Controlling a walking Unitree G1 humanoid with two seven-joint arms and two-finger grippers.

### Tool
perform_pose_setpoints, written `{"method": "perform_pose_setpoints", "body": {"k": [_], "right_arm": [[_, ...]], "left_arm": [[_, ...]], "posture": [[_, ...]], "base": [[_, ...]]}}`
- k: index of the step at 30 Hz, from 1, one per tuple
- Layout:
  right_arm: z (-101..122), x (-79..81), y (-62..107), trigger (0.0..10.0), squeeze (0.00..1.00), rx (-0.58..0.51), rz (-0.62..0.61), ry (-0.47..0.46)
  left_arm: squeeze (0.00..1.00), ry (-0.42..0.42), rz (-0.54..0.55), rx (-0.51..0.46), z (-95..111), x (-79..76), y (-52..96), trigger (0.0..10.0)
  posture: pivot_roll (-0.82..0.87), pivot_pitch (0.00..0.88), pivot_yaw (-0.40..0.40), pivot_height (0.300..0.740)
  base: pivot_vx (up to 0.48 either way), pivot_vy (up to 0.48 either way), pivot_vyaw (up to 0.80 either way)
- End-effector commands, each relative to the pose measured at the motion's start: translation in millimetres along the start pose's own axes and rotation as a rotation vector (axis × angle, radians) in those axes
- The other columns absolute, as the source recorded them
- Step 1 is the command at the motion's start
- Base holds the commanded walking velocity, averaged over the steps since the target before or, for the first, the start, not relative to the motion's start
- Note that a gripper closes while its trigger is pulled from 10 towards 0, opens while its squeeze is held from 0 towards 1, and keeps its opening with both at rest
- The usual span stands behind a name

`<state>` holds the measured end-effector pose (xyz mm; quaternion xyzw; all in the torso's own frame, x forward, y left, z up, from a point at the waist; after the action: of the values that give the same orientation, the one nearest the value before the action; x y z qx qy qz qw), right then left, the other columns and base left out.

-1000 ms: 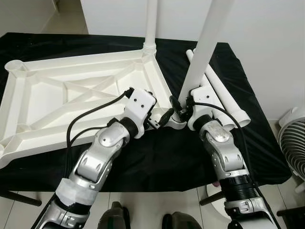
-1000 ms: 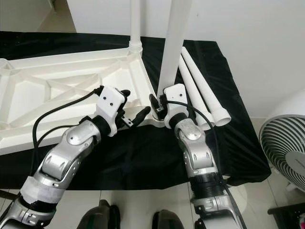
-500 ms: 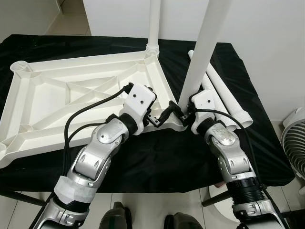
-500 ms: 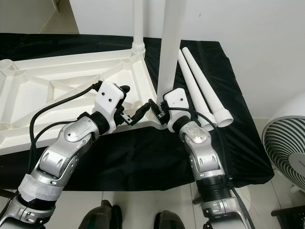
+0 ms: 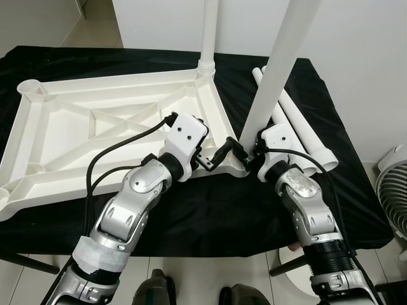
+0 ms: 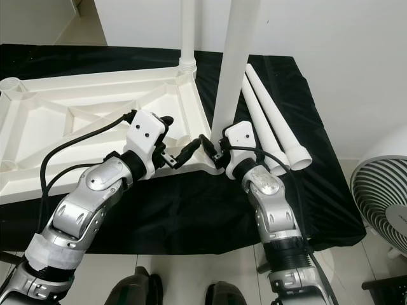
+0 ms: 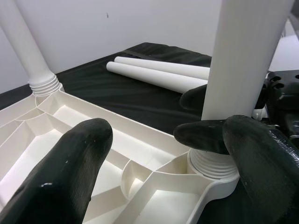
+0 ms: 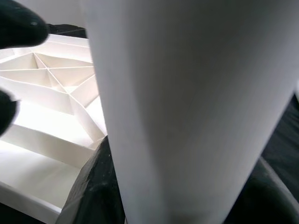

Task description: Building children table

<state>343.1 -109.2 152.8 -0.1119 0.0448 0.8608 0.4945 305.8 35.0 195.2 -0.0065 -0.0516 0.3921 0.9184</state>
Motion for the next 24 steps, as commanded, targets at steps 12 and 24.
{"method": "perform_pose_setpoints", "body": {"k": [12, 24], "right_arm": [[-42.1, -5.4, -1.2, 10.0, 0.0, 0.183, -0.086, -0.19], [-39.5, -14.0, 0.0, 10.0, 0.0, 0.132, -0.337, -0.24]], "left_arm": [[0.0, 0.007, 0.006, -0.007, 2.7, -1.4, 1.2, 10.0], [0.0, 0.015, -0.053, 0.035, -11.1, -9.9, 9.5, 10.0]], "posture": [[0.01, 0.06, 0.02, 0.74], [0.01, 0.06, 0.003, 0.74]], "base": [[0.0, 0.0, 0.0], [0.0, 0.0, 0.0]]}}
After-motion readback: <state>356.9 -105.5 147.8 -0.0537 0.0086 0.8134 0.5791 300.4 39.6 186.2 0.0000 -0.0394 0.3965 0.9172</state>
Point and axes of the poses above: a point about 5 cm out from each wrist's last joint towards the gripper, its own y axis pointing back from the gripper into the wrist, its own z axis along the axis of the wrist's last joint, x = y × z, the point moved 4 cm from there along -y, pointing out of the wrist towards the gripper, and after that the axes turned 7 degrees about y, right-handed, at the moved point
